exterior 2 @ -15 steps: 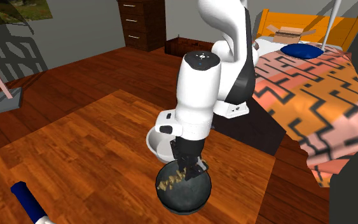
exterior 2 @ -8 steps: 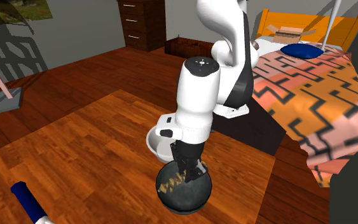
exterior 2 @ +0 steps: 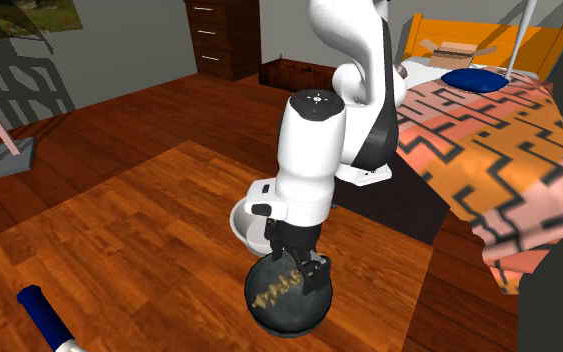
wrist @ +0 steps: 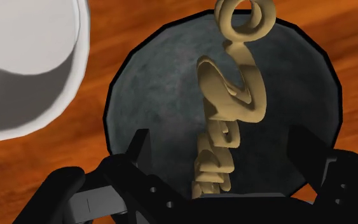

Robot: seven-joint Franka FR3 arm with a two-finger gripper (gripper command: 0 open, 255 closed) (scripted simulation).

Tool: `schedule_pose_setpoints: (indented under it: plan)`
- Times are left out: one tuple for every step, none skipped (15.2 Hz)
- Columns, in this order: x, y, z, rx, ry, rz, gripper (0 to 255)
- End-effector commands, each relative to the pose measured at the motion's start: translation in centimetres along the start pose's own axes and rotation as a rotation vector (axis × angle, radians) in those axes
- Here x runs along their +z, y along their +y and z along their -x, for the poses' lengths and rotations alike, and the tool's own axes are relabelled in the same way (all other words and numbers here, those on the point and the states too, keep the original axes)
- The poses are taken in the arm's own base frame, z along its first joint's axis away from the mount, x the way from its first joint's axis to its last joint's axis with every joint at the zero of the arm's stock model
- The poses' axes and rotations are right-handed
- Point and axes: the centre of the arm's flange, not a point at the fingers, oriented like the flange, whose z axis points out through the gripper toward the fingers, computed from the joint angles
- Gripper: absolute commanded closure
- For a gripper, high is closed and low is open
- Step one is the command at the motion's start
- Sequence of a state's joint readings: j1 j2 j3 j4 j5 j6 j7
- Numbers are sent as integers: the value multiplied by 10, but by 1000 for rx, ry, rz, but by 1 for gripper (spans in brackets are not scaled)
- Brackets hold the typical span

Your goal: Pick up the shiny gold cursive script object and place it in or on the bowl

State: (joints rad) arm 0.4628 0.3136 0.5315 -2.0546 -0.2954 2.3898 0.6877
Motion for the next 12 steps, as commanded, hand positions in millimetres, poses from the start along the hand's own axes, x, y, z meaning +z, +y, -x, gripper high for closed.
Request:
schedule_pose_setpoints:
  plan:
    - [-13,0,0,0,0,0,0]
    - [-27,0,0,0,0,0,0]
    - [-40,0,0,0,0,0,0]
    - [-50,0,0,0,0,0,0]
    - [-50,0,0,0,0,0,0]
    - [-50,0,0,0,0,0,0]
    - [-50,0,0,0,0,0,0]
    - [-50,0,0,0,0,0,0]
    - [-50,0,0,0,0,0,0]
    - [-50,0,0,0,0,0,0]
    - [-50,0,0,0,0,0,0]
    - [-50,0,0,0,0,0,0]
